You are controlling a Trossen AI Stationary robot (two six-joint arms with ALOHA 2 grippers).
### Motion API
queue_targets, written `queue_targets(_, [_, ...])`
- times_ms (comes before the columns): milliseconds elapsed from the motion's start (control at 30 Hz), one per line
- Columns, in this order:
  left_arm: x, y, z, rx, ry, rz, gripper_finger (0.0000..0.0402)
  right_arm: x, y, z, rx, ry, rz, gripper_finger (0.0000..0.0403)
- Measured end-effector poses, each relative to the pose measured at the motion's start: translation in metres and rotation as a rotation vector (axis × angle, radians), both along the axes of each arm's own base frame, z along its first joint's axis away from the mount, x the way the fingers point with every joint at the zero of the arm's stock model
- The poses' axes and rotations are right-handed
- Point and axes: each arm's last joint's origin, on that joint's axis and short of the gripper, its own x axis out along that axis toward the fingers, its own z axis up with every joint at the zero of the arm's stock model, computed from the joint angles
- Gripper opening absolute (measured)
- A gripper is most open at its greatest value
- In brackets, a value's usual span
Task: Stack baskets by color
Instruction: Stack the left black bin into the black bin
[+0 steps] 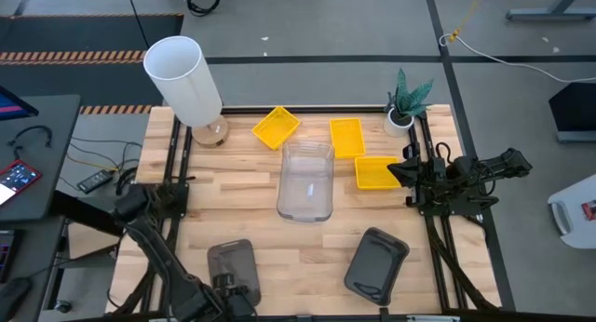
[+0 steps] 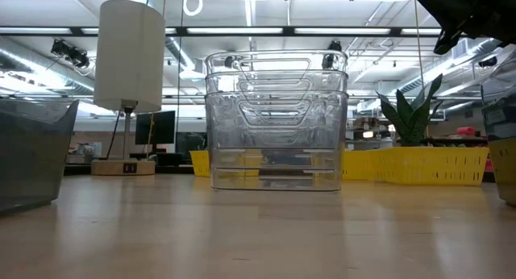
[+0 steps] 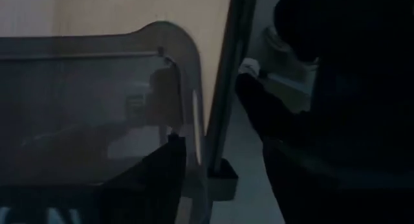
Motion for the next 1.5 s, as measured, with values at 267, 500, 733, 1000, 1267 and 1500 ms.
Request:
queue_targets(267, [0.011,0.003,-0.029,0.11,0.066,-0.021,0.0245,0.0,0.0,0.0,0.0,0.0,0.0,0.0023])
queue_targets(500, [0.022,0.005,-0.059,0.14,0.187,-0.063,0.021,0.0,0.0,0.0,0.0,0.0,0.0,0.0023])
queue_targets(733, [0.031,0.011,-0.067,0.159,0.21,-0.091,0.0135,0.0,0.0,0.0,0.0,0.0,0.0,0.0023])
queue_targets(1000, [0.035,0.023,-0.066,0.204,0.259,-0.084,0.0012,0.0,0.0,0.0,0.0,0.0,0.0,0.0023])
queue_targets(1267, [0.033,0.021,-0.025,0.287,0.249,-0.138,0.0007,0.0,0.0,0.0,0.0,0.0,0.0,0.0023])
queue_targets(1500, [0.04,0.02,0.032,0.315,0.084,-0.152,0.0005,0.0,0.0,0.0,0.0,0.0,0.0,0.0023])
